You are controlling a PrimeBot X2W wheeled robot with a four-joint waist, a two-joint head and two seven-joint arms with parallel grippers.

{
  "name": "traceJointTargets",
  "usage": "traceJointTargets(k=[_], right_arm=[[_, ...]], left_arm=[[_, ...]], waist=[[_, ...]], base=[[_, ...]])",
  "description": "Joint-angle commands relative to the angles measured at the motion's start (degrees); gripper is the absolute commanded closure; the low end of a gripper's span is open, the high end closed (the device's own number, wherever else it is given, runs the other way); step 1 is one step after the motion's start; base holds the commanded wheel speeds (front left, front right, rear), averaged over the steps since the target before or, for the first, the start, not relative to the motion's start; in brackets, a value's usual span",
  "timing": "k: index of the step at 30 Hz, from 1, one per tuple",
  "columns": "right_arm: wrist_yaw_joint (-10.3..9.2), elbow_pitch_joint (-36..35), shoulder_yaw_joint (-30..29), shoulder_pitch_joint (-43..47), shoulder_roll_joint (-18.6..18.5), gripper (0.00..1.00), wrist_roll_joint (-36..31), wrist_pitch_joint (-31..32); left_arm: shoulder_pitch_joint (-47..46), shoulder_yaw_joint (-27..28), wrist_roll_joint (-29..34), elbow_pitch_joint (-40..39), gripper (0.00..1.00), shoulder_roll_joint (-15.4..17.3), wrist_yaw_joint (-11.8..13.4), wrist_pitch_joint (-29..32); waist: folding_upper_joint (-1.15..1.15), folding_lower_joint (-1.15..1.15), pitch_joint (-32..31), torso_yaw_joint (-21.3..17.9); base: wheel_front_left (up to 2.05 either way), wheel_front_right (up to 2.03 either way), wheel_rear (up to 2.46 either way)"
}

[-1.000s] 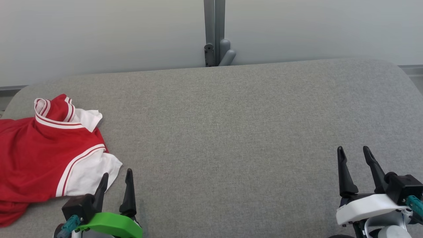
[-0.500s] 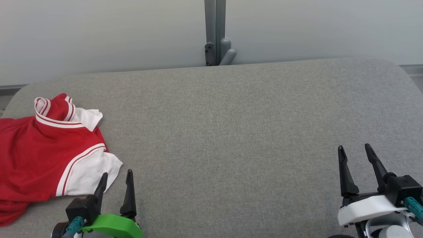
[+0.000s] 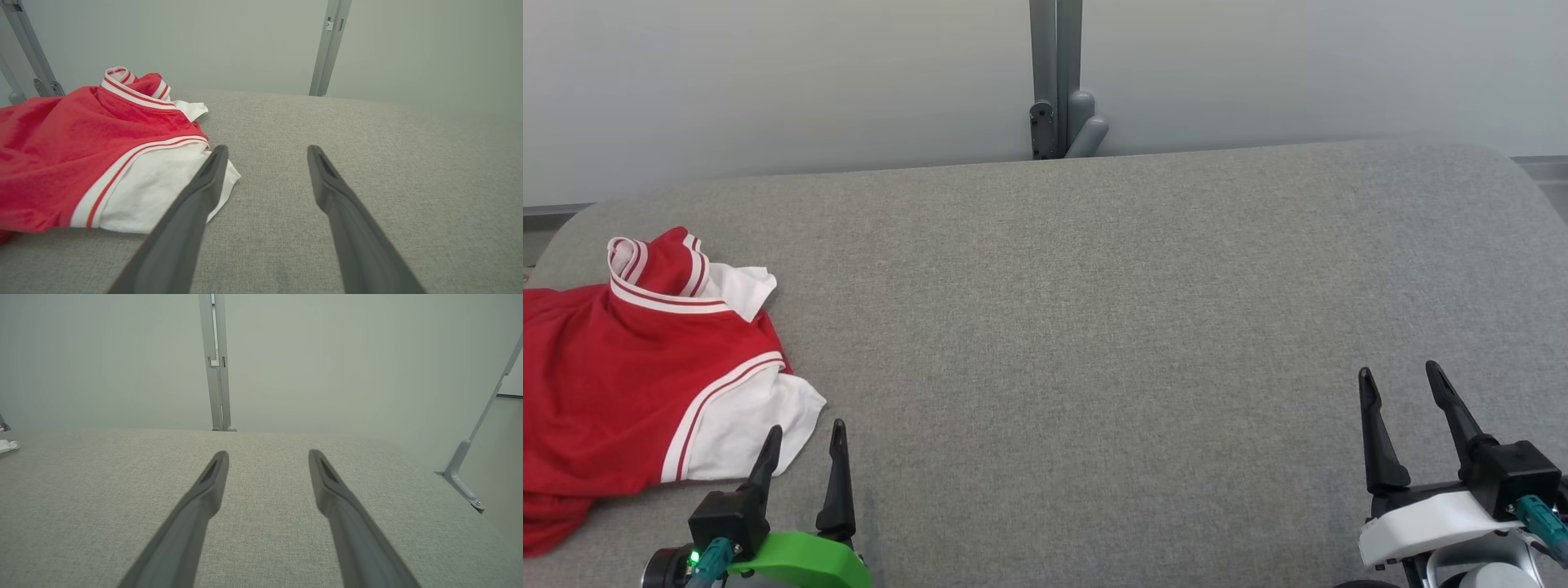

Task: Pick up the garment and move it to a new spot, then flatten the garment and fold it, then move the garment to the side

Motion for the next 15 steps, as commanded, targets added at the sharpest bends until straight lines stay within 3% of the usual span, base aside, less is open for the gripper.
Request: traceJointTargets(k=[1,15], right_arm=[[0.00,0.2,-0.2,0.7,-0.2,0.00,-0.3,-0.3],[0.00,0.5,-0.1,0.8,0.0,0.00,0.4,-0.2]], left_arm=[[0.3,0.1,0.2,0.1,0.00,0.2,0.2,-0.2],[0.0,-0.1,0.1,0.2,0.00,0.2,0.1,-0.2]], waist=[[0.00,0.00,0.0,0.0],[0.00,0.00,0.0,0.4]], base=[[0.00,0.00,0.00],[0.00,0.00,0.00]])
